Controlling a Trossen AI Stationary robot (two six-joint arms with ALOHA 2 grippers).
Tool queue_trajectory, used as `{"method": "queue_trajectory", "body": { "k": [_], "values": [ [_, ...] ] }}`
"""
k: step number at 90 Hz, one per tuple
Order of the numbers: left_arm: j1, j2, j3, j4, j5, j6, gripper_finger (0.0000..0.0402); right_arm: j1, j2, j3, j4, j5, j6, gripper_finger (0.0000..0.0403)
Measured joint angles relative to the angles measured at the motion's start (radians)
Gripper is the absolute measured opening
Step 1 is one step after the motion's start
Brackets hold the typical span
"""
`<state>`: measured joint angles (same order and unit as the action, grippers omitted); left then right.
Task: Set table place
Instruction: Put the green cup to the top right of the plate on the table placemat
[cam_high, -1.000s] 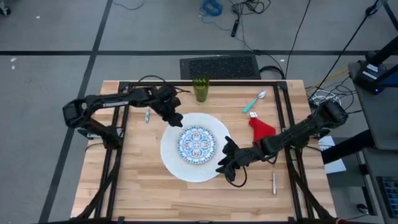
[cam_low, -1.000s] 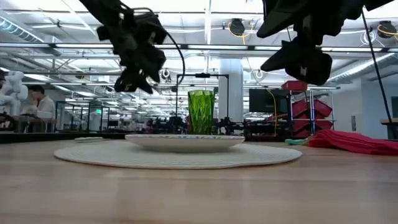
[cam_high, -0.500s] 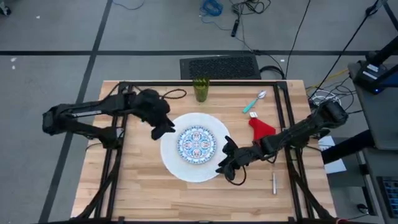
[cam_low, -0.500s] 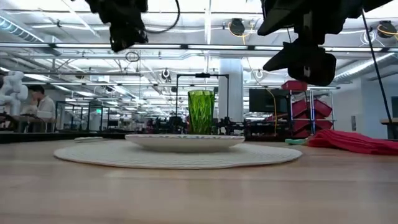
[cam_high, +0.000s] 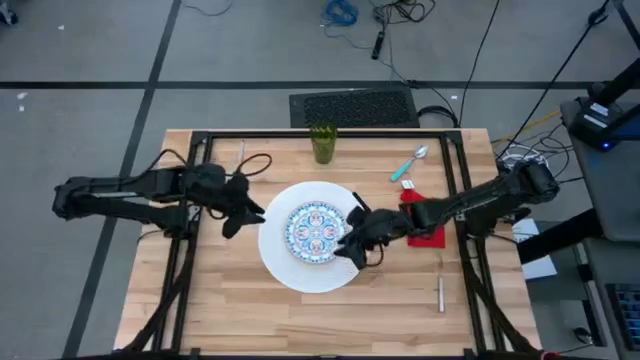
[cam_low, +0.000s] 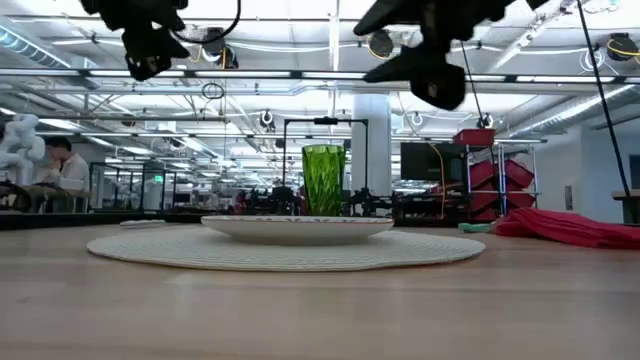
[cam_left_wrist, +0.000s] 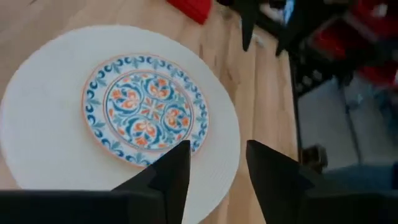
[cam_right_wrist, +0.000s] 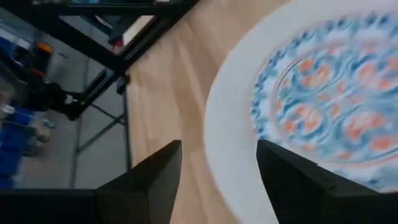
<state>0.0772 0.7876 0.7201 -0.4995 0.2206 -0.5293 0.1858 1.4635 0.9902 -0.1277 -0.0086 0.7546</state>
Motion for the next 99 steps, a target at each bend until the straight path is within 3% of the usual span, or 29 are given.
{"method": "queue_trajectory", "body": {
  "k": [20, 40, 65, 82, 99],
  "values": [
    [0.001, 0.046, -0.044, 0.103, -0.132, -0.154, 0.0141, -0.125, 0.001, 0.276, -0.387, -0.057, -0.252, 0.0196],
    [-0.001, 0.092, -0.044, 0.16, -0.168, -0.303, 0.0141, -0.248, -0.001, 0.508, -0.635, 0.135, -0.622, 0.0196],
    [-0.037, 0.103, -0.043, 0.185, -0.182, -0.407, 0.0141, -0.493, 0.022, 0.554, -0.643, 0.026, -0.942, 0.0196],
    [-0.056, 0.103, -0.043, 0.145, -0.21, -0.289, 0.0141, -0.616, 0.137, 0.554, -0.539, -0.094, -1.114, 0.0196],
    [-0.056, 0.103, -0.043, 0.099, -0.208, -0.224, 0.0141, -0.669, 0.302, 0.629, -0.478, -0.097, -1.19, 0.0196]
  ]
}}
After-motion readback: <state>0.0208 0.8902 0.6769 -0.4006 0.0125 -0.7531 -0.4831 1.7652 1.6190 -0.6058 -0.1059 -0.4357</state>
